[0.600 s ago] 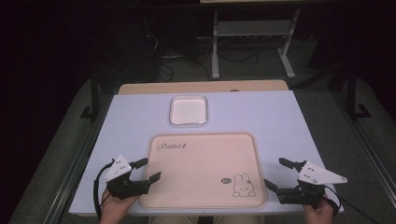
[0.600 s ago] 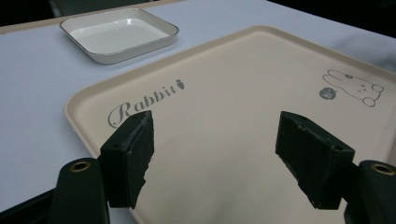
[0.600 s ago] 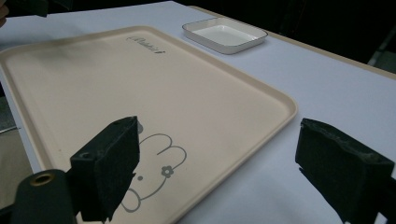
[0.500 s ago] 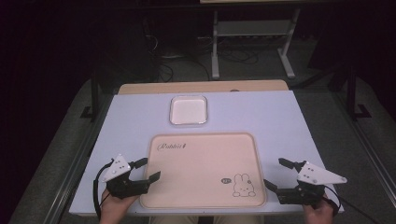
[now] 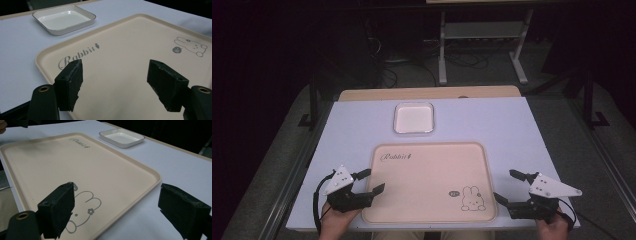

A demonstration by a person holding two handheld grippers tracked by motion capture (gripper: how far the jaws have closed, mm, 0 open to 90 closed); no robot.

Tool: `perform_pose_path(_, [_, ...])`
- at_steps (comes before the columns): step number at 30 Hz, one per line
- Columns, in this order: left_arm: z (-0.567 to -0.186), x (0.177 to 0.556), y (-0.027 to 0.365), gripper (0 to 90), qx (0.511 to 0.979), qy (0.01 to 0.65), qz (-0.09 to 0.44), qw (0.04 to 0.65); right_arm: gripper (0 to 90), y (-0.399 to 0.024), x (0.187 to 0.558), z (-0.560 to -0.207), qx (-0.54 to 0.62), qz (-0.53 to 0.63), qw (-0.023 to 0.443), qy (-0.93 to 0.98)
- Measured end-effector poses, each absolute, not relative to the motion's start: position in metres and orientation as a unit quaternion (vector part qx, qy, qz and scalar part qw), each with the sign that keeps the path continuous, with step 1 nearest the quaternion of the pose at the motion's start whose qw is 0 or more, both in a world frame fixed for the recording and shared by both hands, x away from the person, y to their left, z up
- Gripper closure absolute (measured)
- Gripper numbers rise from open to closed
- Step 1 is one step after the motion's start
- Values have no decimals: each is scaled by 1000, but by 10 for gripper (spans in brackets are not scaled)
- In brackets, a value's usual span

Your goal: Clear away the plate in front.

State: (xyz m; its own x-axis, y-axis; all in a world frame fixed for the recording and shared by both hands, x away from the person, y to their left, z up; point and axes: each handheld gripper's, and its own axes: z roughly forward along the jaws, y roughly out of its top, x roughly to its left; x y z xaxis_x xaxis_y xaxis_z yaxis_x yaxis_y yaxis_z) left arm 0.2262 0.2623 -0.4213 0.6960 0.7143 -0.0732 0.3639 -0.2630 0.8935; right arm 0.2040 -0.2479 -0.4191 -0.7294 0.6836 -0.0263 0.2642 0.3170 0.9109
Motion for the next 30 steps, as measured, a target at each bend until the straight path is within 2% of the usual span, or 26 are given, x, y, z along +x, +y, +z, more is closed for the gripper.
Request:
perform_pose_path(8, [-422,227,265,285,769,354,178,502,129,-248,204,-418,299,502,210,784])
perform_pose_path(19, [-417,229,254,277,778,335,208,489,129,-247,203,-419,301,502,210,784])
perform_pose_path(30, [-413,242,251,279,776,336,179,502,129,-248,202,-419,304,504,209,781])
